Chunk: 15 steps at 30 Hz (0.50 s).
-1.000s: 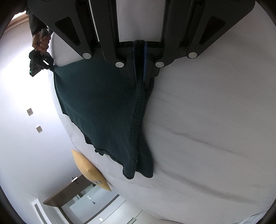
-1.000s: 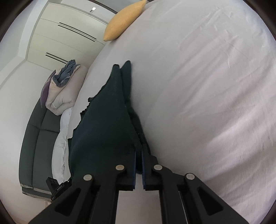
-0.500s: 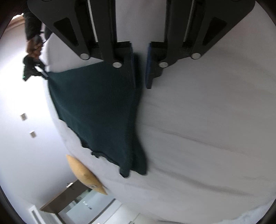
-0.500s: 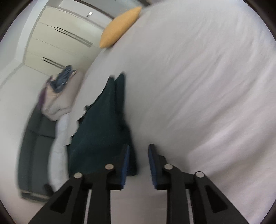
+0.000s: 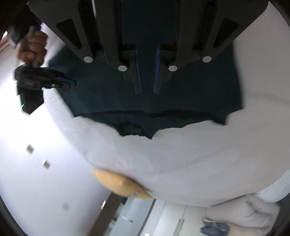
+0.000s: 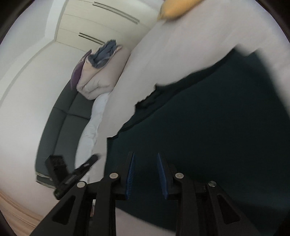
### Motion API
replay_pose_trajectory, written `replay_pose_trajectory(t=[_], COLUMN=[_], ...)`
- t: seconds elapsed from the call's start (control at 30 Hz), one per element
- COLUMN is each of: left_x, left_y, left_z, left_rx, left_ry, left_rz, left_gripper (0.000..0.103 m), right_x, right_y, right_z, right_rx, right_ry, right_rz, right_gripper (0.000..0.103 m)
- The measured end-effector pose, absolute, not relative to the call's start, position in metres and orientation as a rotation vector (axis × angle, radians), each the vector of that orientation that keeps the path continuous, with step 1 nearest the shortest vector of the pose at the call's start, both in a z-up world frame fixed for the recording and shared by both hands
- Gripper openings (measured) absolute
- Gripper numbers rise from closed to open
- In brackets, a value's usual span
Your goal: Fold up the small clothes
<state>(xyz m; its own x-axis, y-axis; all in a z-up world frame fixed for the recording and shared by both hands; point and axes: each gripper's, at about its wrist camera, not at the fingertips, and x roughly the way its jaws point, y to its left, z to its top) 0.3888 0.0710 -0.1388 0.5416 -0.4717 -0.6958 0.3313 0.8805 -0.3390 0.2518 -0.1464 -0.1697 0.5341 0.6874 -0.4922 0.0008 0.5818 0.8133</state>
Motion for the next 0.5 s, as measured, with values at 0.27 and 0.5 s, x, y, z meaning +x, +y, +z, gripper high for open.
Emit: replay_pose_trajectory(t=[0.27, 0.5], left_x=[0.409, 0.39], left_y=[0.111, 0.132], left_z=[-0.198, -0.204], left_rx=[-0.353, -0.389], left_ry=[0.911, 0.888], left_rz=[-0.484, -0.46], left_gripper=[0.012, 0.012], right_x=[0.305, 0.31], right_y=[-0.17, -0.235], right_z=[-0.214, -0.201], right_rx=[1.009, 0.948], right_ry=[0.924, 0.797], right_rz=[0.389, 0.135], right_gripper=[0.0, 0.0])
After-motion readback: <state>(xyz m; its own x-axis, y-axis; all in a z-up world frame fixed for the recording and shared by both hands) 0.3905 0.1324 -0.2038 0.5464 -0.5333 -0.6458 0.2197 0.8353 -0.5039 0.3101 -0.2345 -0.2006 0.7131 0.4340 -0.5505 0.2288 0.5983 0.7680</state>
